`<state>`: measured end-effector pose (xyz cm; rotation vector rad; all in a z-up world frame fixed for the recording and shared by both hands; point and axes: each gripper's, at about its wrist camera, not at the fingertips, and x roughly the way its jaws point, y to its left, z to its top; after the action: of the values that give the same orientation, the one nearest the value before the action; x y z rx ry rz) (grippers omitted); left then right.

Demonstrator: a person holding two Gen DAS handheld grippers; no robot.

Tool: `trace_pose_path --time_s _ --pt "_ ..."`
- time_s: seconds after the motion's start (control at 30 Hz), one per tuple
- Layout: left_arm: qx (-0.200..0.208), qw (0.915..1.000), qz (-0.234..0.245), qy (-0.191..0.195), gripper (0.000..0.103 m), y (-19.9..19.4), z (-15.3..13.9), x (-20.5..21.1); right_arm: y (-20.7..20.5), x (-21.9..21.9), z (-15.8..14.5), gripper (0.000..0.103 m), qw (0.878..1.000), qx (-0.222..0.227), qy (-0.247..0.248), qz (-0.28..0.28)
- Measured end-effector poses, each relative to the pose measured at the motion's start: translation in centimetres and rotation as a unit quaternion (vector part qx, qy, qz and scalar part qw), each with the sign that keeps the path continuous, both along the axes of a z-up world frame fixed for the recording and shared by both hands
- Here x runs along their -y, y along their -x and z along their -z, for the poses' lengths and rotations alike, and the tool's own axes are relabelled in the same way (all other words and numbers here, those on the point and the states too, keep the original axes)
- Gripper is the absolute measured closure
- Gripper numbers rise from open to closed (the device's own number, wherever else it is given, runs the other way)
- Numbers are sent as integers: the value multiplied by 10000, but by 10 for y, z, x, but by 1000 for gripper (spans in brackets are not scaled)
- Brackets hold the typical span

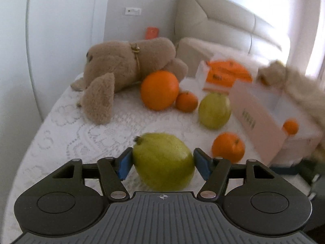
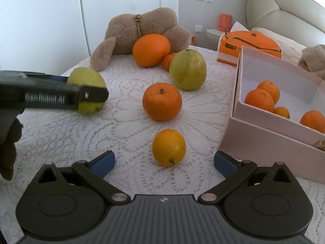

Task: Organize fruits
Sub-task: 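Hold the green pear in the left gripper while the right gripper lowers toward the tangerine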

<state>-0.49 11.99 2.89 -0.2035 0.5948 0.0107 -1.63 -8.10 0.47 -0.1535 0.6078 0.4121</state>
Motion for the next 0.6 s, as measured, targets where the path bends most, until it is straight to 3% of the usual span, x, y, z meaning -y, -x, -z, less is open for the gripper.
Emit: trace_pose_path --time_s 0.07,0.1,0.2,0.27,0.33,0.5,0.6 --pt "298 9984 142 453 51 4 -9 -8 0 0 0 0 10000 14 -12 -2" --pt "429 9977 209 490 54 4 -13 -8 0 1 1 0 10000 19 -17 -2" --pt "596 9978 287 3 54 4 -27 1 0 1 1 0 10000 26 -24 -1" --pt "480 9986 196 -73 54 0 -29 3 0 1 1 0 10000 25 -26 -3" --pt "374 9992 164 -45 54 -3 -27 3 0 1 0 0 10000 26 -35 -2" --pt "302 9971 627 293 53 3 -23 12 1 2 0 0 10000 24 -43 -1" --pt "487 9972 503 254 53 10 -27 11 1 1 0 0 10000 24 -42 0"
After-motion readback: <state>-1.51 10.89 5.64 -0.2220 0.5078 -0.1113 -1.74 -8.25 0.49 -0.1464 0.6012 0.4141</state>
